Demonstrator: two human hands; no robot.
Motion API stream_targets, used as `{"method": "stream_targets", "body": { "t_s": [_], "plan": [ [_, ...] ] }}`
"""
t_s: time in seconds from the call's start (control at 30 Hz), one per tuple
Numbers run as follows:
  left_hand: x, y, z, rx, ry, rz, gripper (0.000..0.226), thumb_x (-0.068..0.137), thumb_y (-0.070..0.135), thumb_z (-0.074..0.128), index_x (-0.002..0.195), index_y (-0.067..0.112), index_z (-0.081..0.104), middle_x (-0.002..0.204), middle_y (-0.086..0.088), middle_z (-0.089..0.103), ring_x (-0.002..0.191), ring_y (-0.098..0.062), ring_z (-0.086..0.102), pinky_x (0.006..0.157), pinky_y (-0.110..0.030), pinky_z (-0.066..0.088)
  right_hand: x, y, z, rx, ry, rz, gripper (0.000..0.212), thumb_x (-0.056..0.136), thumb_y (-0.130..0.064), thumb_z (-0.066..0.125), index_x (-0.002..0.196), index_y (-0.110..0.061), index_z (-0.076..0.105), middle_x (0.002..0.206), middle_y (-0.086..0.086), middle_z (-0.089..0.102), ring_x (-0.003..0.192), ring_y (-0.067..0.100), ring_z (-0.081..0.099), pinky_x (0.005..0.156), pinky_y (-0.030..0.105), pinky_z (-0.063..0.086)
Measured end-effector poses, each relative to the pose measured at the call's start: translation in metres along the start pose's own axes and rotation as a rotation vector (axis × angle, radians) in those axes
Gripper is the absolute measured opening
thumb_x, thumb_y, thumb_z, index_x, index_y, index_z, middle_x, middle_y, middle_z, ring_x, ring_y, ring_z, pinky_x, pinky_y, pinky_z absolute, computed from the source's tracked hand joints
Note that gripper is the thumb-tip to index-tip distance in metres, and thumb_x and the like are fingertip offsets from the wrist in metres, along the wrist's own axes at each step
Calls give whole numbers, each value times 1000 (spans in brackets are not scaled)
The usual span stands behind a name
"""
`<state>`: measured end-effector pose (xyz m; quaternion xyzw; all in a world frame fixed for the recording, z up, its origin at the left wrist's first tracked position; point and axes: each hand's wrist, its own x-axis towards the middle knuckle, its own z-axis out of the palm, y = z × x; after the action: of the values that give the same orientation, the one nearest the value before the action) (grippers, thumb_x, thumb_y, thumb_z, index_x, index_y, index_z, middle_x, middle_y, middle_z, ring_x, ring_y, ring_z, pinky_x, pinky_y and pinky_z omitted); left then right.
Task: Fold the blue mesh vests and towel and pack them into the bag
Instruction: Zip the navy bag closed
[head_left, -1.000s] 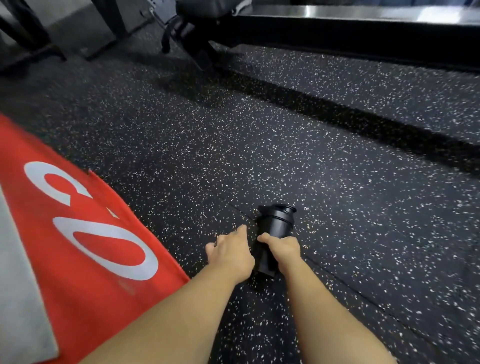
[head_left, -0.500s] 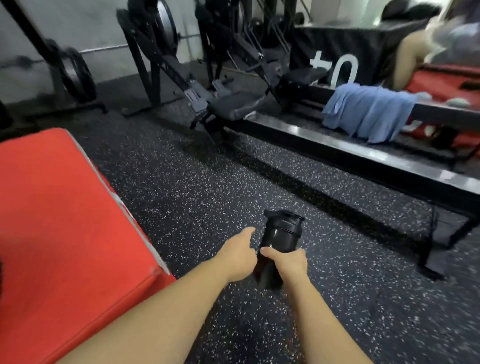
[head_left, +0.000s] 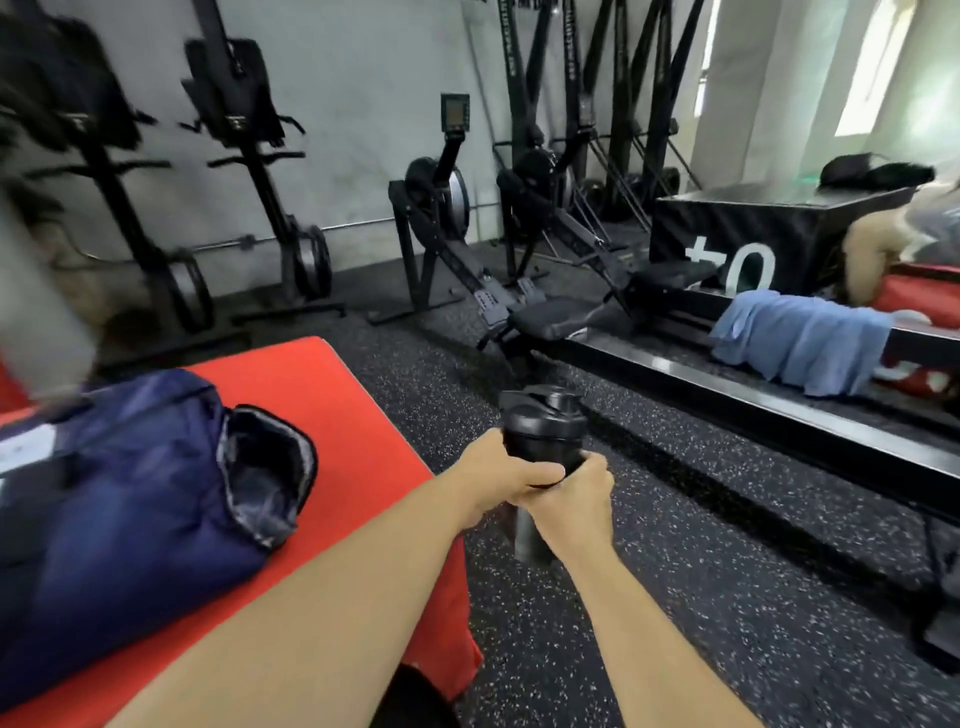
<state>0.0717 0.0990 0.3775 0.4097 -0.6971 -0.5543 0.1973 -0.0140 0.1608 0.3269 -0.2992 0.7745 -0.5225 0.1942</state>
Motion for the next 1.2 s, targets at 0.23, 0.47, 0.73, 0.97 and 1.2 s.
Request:
{"method": "stream_targets", "body": {
  "t_s": [0.23,0.47,0.73,0.97,1.2],
  "plan": [
    [-43,-2,-81,96,109,58,60,44,30,86,102,23,74,100,4,75,95,-11,69,88,-29,55,-24,-53,19,123,-436,-101,99,51,-24,85,135,-16,34,126,6,52,111,20,55,91,36,50],
    [-70,6,-158,212,-33,92,31,75,9,80,90,33,67,90,15,73,84,2,65,80,-18,53,-20,-122,47,324,-658,-130,127,34,-40,85,146,-37,24,135,-7,51,117,16,56,104,47,44],
    [-64,11,-232,627,102,-18,66,55,47,85,115,35,58,122,10,61,115,-10,54,97,-23,43,-12,-168,109,222,-564,-246,65,66,-20,88,119,-21,51,110,-9,61,92,3,59,75,23,46],
    [-62,-34,-304,1204,531,-509,97,64,51,77,145,34,25,149,-13,27,138,-36,26,106,-51,29,-1,-188,152,252,-510,-299,78,66,-33,87,132,-25,46,120,-8,56,109,11,55,88,26,41],
    [-63,-57,-370,695,626,-453,18,81,8,70,68,10,58,61,-3,52,55,-21,48,50,-25,36,-4,-188,203,256,-580,-367,67,65,-32,87,114,-39,42,100,-30,50,100,2,55,87,20,41]
  ]
}}
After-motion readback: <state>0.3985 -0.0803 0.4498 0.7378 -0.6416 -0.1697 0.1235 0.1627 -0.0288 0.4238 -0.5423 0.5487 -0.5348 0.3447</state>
